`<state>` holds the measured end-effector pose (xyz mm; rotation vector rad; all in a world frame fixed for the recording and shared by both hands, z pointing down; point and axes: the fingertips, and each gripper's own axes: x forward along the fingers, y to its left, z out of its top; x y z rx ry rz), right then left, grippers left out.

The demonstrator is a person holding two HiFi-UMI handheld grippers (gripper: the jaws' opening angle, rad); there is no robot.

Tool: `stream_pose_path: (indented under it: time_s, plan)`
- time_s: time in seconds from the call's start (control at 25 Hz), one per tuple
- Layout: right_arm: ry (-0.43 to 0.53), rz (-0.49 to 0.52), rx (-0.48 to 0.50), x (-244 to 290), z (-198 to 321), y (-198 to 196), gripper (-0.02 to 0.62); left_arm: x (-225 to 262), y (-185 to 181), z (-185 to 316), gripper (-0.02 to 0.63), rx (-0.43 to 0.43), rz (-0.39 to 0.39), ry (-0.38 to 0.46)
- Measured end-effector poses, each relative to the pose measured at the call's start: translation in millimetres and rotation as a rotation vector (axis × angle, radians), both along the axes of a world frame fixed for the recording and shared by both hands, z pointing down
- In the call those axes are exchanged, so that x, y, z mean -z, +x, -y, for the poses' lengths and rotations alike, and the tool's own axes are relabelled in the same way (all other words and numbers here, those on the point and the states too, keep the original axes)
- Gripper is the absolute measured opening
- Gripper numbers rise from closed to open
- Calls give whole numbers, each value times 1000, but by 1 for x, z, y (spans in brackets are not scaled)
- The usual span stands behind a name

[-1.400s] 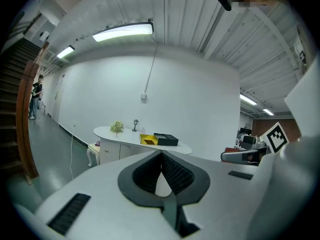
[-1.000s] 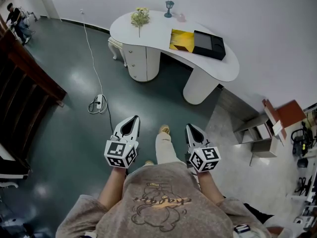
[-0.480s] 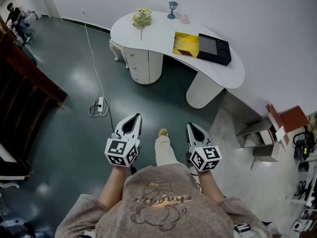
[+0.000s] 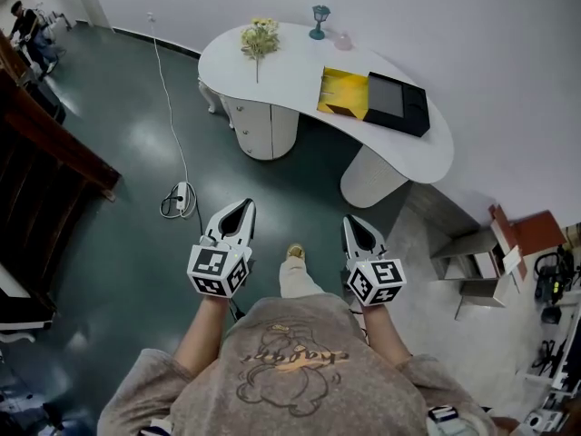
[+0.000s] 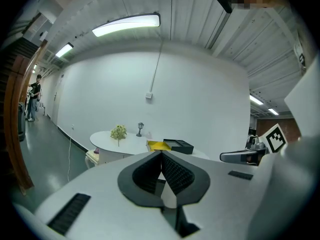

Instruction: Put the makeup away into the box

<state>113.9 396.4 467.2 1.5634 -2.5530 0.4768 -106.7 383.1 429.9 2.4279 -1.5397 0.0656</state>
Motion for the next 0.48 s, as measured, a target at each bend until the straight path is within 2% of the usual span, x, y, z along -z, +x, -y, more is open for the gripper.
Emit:
stream_pose_path:
  time_s: [0.48]
  plan:
    - [-1,-2,46,10,91,18,3,12,14,83,21,44,11,-26]
